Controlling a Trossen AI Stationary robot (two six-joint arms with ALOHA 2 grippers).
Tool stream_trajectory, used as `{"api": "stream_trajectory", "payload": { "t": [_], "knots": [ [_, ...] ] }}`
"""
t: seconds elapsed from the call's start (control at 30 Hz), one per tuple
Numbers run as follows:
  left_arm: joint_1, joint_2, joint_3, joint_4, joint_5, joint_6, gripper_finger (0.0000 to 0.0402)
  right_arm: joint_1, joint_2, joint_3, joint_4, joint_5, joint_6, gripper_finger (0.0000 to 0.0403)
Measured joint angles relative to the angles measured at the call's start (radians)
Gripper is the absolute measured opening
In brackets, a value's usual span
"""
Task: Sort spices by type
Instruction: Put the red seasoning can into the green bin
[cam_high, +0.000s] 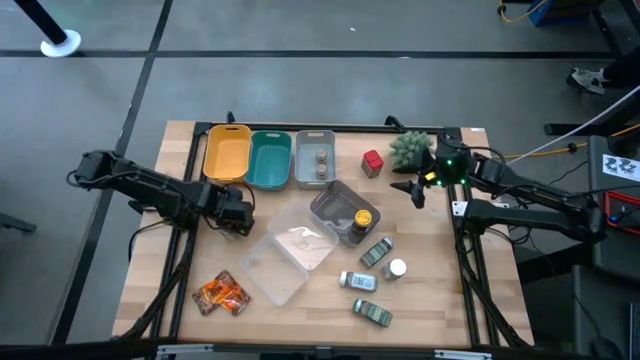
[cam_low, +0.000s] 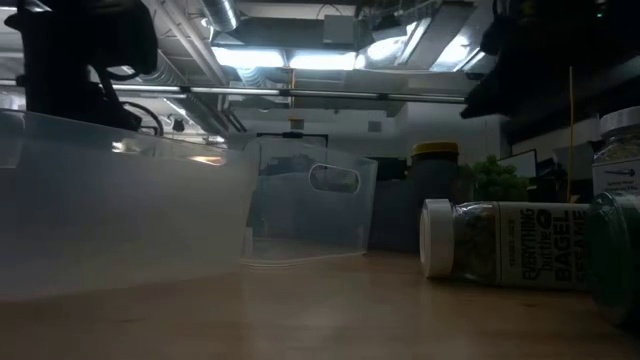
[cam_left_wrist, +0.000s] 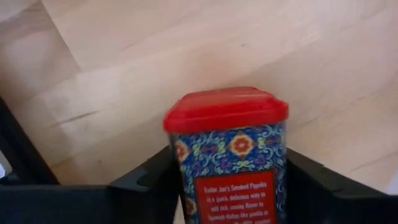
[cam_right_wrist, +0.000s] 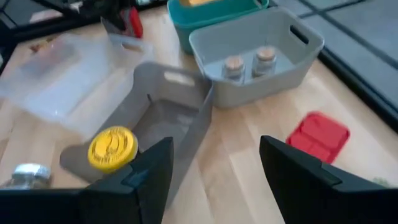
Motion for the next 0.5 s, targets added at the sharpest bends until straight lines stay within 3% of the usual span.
{"api": "stream_trajectory", "payload": {
  "t": [0.1, 0.5],
  "knots": [
    [0.009, -0.002, 0.0, 0.0, -0.001, 0.002, 0.0167, 0.0, 0.048, 0.0, 0.074, 0.0, 0.001, 0.0239],
    [0.013, -0.137, 0.065, -0.005, -0.047, 0.058, 0.0167, 0.0, 0.326, 0.0, 0.434, 0.0, 0.002, 0.0239]
  ]
}}
